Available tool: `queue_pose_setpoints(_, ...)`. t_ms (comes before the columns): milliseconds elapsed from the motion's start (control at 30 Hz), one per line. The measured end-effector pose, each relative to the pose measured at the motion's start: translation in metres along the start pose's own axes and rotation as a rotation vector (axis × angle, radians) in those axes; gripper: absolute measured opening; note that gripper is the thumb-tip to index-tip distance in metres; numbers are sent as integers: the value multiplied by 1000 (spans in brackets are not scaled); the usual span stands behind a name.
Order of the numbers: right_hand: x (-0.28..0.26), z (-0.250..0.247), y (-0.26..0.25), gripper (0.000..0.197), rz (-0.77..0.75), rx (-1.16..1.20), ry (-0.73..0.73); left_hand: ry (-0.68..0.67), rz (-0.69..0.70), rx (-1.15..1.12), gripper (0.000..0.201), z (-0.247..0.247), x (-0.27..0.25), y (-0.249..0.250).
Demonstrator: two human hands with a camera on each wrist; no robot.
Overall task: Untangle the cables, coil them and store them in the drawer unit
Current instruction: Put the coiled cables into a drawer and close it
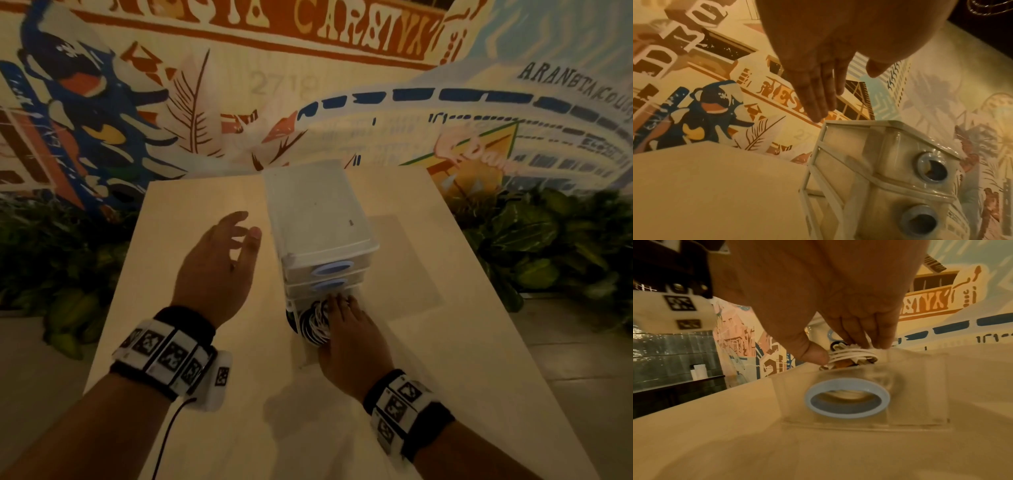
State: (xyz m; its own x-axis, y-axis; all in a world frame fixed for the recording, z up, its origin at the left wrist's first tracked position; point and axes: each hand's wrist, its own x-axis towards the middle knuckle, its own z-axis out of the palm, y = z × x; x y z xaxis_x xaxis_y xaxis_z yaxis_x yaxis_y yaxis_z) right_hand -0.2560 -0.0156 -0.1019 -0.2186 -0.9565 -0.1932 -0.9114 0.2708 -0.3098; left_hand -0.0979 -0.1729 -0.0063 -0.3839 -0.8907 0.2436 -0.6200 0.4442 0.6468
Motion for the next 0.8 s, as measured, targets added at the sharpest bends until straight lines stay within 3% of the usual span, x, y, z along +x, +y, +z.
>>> queue_pose_setpoints(100, -1, 9, -4, 78, -117, -23, -11, -204, -158, -88, 65, 13, 11, -2)
queue_pose_setpoints(167, 2, 11, -2, 76, -116, 3, -6, -296, -234, -173, 72, 21, 17, -1)
queue_pose_setpoints(300, 11, -1, 10, 53, -66, 47, 178, -363, -249, -225, 80, 32, 22, 0)
queue_pose_setpoints(367, 15, -5, 17, 47, -45, 80, 196, -368, -229, -211, 78, 34, 23, 1)
queue_pose_setpoints(533, 12, 9, 16, 57, -143, 93, 21, -386, -151, -304, 58, 37, 25, 7)
queue_pose_setpoints(667, 7, 15, 7, 77, -146, 19, -54, -438, -127, -392, 71, 47, 27, 3)
queue_pose_setpoints(800, 13, 18, 3, 74, -123, -9, -113, -441, -110, -370, 65, 50, 27, 6)
